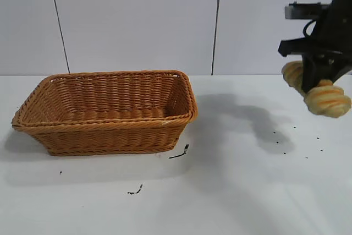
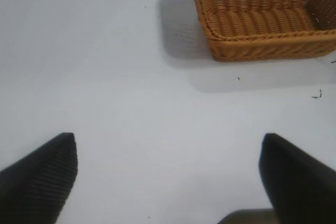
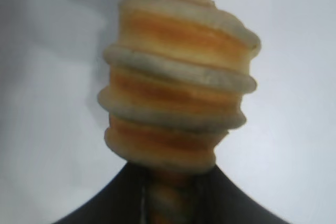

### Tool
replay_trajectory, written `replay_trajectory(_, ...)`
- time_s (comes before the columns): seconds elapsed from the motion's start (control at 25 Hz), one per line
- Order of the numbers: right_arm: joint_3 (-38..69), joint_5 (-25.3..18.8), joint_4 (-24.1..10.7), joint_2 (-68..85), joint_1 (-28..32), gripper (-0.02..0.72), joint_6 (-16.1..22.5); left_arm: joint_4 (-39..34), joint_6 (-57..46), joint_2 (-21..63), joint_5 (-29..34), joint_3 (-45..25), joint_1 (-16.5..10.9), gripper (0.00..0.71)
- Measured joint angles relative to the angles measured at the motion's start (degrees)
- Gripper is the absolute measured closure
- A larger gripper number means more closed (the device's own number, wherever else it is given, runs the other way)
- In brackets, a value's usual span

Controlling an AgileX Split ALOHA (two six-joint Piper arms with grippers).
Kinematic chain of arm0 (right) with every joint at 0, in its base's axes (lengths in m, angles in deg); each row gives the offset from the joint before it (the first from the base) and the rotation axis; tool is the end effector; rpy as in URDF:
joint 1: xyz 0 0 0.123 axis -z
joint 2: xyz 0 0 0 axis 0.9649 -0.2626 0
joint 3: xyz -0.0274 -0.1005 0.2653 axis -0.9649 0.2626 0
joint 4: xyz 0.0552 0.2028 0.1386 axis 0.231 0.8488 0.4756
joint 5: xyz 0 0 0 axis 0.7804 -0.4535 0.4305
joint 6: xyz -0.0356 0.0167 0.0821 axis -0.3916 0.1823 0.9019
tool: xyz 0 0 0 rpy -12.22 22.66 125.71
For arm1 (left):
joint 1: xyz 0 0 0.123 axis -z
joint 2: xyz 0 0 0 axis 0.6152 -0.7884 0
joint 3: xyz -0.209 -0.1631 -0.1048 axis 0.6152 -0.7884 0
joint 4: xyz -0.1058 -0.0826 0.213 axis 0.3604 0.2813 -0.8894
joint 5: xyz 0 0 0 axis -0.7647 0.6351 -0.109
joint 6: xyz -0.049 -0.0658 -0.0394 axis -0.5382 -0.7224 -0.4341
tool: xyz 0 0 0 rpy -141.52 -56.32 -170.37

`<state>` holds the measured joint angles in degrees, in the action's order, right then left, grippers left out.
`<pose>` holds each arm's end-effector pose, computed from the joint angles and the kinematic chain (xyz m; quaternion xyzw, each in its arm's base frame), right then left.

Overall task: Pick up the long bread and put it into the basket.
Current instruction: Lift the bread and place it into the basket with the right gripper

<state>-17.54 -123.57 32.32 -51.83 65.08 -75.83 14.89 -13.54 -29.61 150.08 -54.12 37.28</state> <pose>0.4216 0.0764 0.2800 -0.1440 0.9724 0.0281 0.1817 -0.0043 -0.0016 0.2778 0.0104 0.8536 0.0029 0.5208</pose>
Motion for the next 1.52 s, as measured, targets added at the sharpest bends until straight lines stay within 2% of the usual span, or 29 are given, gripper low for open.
replay_trajectory(0.12, -7.31, -1.56, -0.36, -3.52, -2.37, 0.584, -1.74, 0.00, 0.00, 0.00, 0.00, 0.00, 0.00, 0.017)
replay_trajectory(0.36, -18.84, -3.45, 0.23, -10.33, -8.51, 0.584, -9.52, 0.00, 0.00, 0.00, 0.00, 0.00, 0.00, 0.017)
replay_trajectory(0.6, -22.89, 0.74, 1.88, -13.70, -15.96, 0.584, -18.25, 0.00, 0.00, 0.00, 0.00, 0.00, 0.00, 0.017)
replay_trajectory(0.92, -23.00, 8.43, 2.06, -16.52, -24.60, 0.584, -35.68, 0.00, 0.00, 0.00, 0.00, 0.00, 0.00, 0.017)
replay_trajectory(1.08, -23.11, 11.57, 2.12, -18.49, -26.86, 0.586, -43.61, 0.00, 0.00, 0.00, 0.00, 0.00, 0.00, 0.017)
replay_trajectory(1.2, -23.11, 13.26, 2.13, -20.95, -27.22, 0.589, -45.28, 0.00, 0.00, 0.00, 0.00, 0.00, 0.00, 0.017)
replay_trajectory(1.52, -23.11, 17.12, 2.42, -27.52, -27.27, 0.591, -45.86, 0.00, 0.00, 0.00, 0.00, 0.00, 0.00, 0.017)
